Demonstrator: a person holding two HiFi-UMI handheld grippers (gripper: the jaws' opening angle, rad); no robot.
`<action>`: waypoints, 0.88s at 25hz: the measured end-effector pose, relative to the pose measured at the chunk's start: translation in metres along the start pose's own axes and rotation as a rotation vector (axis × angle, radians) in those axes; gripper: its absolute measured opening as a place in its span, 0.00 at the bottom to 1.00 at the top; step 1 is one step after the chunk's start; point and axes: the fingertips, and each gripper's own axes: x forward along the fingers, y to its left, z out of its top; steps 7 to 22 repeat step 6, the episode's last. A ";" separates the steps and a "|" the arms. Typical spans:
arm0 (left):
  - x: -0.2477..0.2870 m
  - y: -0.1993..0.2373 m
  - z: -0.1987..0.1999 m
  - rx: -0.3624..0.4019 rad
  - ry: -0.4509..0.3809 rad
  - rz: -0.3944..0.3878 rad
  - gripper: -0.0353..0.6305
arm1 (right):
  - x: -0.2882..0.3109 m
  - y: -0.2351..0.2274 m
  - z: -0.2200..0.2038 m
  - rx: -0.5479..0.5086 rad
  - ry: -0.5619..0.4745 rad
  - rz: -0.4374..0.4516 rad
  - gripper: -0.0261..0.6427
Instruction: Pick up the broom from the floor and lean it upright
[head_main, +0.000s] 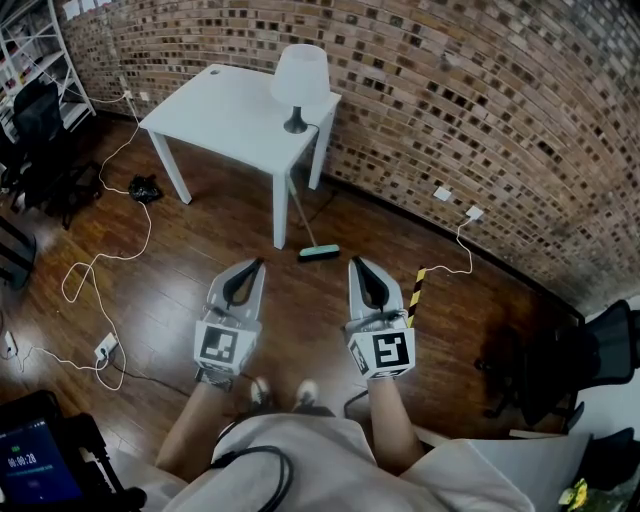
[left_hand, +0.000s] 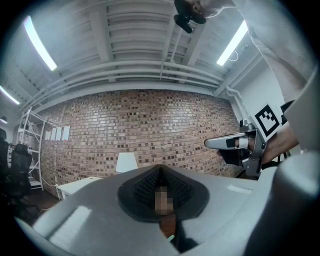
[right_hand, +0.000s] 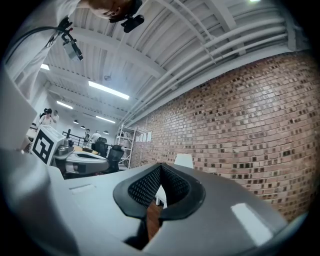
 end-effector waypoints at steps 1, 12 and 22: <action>0.001 0.000 0.000 -0.010 0.004 -0.001 0.05 | 0.001 0.000 0.000 0.000 0.000 0.000 0.06; 0.003 0.002 0.004 -0.017 -0.004 0.001 0.05 | 0.003 -0.001 0.000 0.001 0.005 -0.001 0.06; 0.003 0.002 0.004 -0.017 -0.004 0.001 0.05 | 0.003 -0.001 0.000 0.001 0.005 -0.001 0.06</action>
